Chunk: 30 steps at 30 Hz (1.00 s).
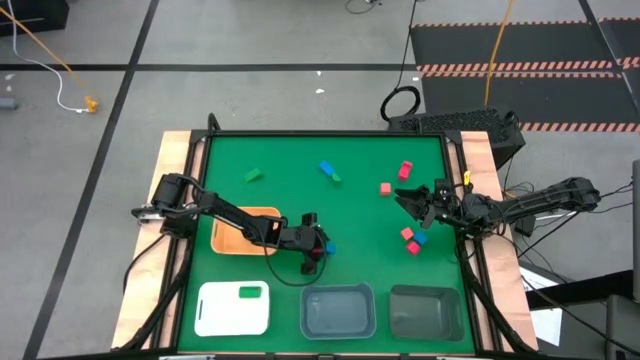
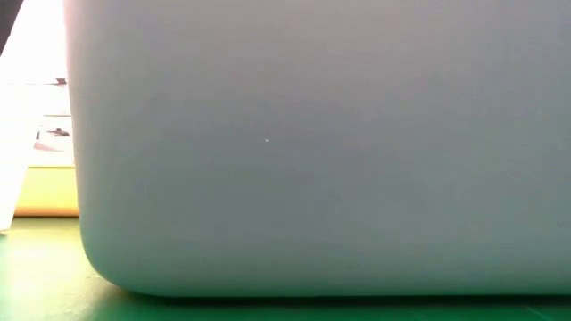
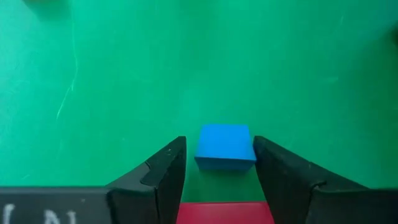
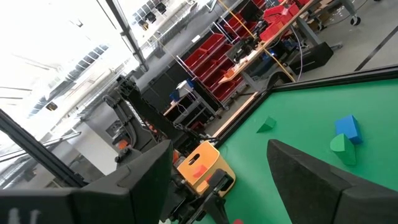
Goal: Sort & place blocks by color
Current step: Put the bottom left blue block into the blue bin
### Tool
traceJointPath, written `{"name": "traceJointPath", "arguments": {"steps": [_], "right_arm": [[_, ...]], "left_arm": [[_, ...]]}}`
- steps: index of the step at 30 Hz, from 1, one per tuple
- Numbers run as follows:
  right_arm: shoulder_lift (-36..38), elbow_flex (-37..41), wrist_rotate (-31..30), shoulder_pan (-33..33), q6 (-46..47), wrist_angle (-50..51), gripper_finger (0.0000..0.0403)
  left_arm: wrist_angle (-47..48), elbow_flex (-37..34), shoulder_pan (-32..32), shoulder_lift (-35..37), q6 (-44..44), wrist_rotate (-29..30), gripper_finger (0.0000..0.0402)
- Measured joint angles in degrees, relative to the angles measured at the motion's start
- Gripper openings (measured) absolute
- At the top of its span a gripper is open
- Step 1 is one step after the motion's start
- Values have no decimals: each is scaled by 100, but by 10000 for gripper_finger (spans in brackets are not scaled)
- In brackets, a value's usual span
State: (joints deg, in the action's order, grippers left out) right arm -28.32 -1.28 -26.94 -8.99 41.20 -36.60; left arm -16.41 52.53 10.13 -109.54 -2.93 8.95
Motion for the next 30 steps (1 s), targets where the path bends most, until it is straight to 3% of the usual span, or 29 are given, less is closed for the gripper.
{"name": "traceJointPath", "arguments": {"steps": [6, 20, 30], "right_arm": [[2, -2, 0, 2, 5, -2, 254], [1, -1, 0, 0, -1, -1, 254], [0, -1, 0, 1, 0, 0, 254]], "left_arm": [[51, 0, 0, 2, -5, 0, 151], [12, 8, 0, 9, 22, 1, 137], [2, 470, 0, 9, 158, 4, 137]]}}
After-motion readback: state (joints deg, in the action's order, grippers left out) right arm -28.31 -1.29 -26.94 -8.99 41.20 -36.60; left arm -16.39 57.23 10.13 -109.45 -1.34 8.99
